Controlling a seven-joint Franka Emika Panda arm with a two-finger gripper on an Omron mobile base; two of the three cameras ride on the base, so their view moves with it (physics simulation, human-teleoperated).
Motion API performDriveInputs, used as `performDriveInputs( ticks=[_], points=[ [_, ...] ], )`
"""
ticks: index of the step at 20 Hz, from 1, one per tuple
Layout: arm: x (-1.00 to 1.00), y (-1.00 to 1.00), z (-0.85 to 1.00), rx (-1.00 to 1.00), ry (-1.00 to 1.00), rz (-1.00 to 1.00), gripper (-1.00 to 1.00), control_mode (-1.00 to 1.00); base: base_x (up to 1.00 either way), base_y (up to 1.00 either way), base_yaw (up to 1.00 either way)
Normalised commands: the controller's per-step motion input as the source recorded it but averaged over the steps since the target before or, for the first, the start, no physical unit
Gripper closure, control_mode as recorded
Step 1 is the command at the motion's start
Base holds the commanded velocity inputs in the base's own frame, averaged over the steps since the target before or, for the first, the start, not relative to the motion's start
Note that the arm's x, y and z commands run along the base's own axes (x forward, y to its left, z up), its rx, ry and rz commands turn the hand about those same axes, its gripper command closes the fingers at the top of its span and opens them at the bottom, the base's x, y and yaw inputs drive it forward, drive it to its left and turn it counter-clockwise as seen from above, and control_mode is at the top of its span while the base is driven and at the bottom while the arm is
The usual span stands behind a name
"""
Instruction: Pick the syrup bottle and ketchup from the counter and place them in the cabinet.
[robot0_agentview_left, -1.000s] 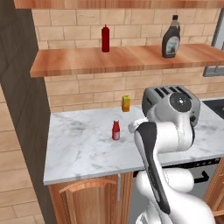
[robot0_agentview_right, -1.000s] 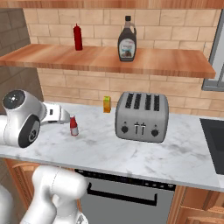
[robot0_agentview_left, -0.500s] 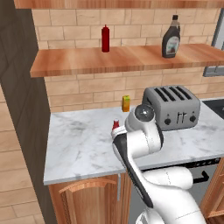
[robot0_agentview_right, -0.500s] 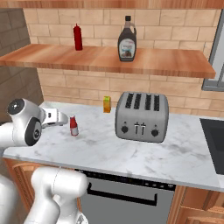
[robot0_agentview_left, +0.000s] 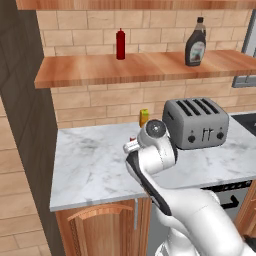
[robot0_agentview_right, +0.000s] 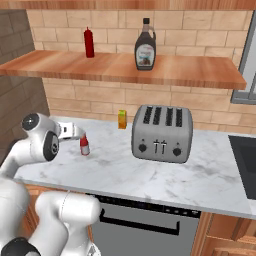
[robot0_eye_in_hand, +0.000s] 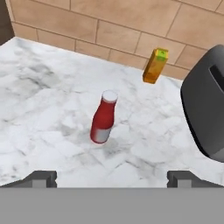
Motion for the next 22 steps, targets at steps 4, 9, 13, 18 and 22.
performDriveInputs(
  ticks=[4,9,13,18,22],
  points=[
    [0.24,-0.05,-0.15,0.06,0.03,-0.01,-1.0,-1.0,0.0,0.0,0.0],
    [0.0,0.0,-0.1,0.04,0.02,0.0,-1.0,-1.0,0.0,0.0,0.0],
    [0.0,0.0,-0.19,0.01,0.0,0.0,-1.0,-1.0,0.0,0.0,0.0],
    [0.01,0.0,-0.16,0.01,-0.02,0.0,-1.0,-1.0,0.0,0.0,0.0],
    [0.1,0.0,-0.03,0.03,-0.05,0.0,-1.0,-1.0,0.0,0.0,0.0]
  ],
)
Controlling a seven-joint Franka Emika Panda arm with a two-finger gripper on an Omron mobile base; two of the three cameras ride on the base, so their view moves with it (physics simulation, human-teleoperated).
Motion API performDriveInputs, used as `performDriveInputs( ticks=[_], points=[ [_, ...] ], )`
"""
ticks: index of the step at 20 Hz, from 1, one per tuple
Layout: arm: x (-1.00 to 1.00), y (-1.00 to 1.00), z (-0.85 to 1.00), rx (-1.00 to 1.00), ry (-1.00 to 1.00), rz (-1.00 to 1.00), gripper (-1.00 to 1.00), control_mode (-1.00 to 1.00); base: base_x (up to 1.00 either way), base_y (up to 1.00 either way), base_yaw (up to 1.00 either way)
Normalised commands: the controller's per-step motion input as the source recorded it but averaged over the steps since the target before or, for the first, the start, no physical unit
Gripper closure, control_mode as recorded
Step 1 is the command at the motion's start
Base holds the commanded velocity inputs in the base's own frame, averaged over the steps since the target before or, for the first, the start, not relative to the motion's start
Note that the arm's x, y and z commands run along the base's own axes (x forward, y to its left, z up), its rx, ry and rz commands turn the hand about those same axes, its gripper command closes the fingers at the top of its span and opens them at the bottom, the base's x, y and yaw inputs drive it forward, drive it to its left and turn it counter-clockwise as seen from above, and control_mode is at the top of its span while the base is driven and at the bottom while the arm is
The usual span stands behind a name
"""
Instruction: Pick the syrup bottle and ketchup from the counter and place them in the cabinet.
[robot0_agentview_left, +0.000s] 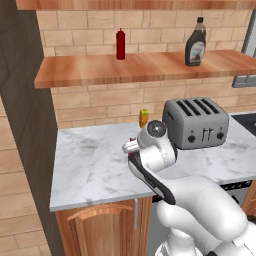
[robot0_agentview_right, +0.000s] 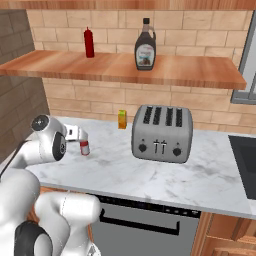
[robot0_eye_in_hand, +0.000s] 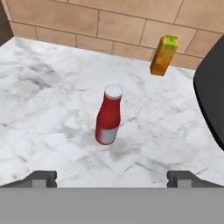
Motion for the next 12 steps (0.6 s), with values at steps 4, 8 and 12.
performDriveInputs(
  ticks=[4,8,12],
  points=[
    [0.24,0.0,-0.03,0.04,-0.02,0.0,-1.0,-1.0,0.0,0.0,0.0],
    [0.3,0.0,-0.08,0.01,0.0,0.0,-1.0,-1.0,0.0,0.0,0.0],
    [0.3,0.0,-0.12,0.0,0.0,0.0,-1.0,-1.0,0.0,0.0,0.0]
  ],
)
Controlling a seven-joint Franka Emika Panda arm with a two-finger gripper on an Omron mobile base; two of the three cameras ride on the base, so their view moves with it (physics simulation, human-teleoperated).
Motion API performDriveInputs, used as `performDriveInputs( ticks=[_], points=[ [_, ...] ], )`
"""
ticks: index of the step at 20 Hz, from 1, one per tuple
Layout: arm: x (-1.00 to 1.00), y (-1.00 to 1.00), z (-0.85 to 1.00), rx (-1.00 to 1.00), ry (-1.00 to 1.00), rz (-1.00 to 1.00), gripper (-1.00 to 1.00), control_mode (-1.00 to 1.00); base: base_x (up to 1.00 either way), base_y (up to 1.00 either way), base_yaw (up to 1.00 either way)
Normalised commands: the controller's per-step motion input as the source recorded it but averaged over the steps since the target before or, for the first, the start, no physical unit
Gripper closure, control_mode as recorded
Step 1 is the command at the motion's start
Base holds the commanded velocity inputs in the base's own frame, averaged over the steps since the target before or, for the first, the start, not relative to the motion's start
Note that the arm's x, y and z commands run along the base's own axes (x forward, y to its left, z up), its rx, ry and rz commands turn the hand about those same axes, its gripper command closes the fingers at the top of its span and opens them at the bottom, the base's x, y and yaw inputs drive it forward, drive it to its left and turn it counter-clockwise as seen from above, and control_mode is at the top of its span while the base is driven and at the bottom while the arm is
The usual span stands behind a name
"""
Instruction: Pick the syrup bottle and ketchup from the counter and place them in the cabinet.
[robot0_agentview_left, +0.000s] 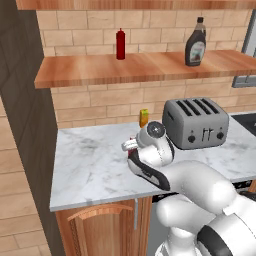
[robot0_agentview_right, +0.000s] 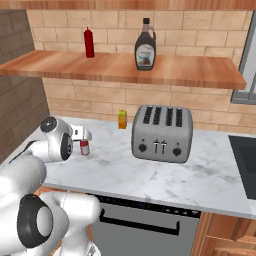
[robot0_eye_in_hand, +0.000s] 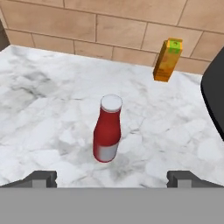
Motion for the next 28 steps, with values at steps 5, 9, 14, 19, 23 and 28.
performDriveInputs(
  ticks=[5,9,14,19,23,28],
  points=[
    [0.28,0.0,-0.19,0.0,0.0,0.0,-1.0,-1.0,0.0,0.0,0.0],
    [0.26,0.0,-0.22,0.0,0.0,0.0,-1.0,-1.0,0.0,0.0,0.0],
    [0.27,0.0,-0.17,0.01,0.0,0.0,-1.0,-1.0,0.0,0.0,0.0],
    [0.28,0.01,-0.15,0.03,0.0,0.0,-1.0,-1.0,0.0,0.0,0.0],
    [0.24,0.02,-0.18,0.03,0.0,0.0,-1.0,-1.0,0.0,0.0,0.0],
    [0.24,0.08,-0.23,0.02,0.0,0.0,-1.0,-1.0,0.0,0.0,0.0]
  ],
)
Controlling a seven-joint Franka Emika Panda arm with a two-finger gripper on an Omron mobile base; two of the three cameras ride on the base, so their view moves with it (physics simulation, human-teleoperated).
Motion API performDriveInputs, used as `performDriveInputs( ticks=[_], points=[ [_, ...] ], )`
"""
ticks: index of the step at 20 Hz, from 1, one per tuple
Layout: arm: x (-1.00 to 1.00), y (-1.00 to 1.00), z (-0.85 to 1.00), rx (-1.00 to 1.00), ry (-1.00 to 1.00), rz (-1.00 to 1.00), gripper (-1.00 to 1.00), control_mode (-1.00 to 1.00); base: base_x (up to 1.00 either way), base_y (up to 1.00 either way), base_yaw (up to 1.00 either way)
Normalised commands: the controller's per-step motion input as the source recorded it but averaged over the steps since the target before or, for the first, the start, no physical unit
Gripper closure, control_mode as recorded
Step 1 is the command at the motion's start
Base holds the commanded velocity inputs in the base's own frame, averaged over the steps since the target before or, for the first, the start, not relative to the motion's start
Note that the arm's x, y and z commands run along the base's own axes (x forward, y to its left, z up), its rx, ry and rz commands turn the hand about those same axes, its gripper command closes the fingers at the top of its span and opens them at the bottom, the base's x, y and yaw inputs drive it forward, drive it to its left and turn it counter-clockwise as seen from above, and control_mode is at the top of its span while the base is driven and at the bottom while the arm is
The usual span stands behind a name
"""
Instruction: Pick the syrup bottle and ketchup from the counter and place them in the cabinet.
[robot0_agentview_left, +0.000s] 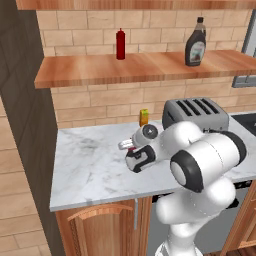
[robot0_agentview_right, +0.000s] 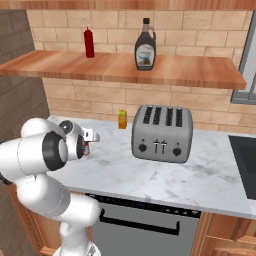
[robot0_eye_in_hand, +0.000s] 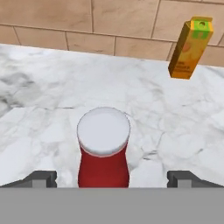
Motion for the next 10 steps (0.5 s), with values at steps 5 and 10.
performDriveInputs(
  ticks=[5,10],
  points=[
    [0.29,0.16,-0.22,0.02,0.0,0.0,-1.0,-1.0,0.0,0.0,0.0],
    [0.16,0.1,-0.15,0.0,-0.06,-0.01,1.0,-1.0,0.0,0.0,0.0]
  ],
)
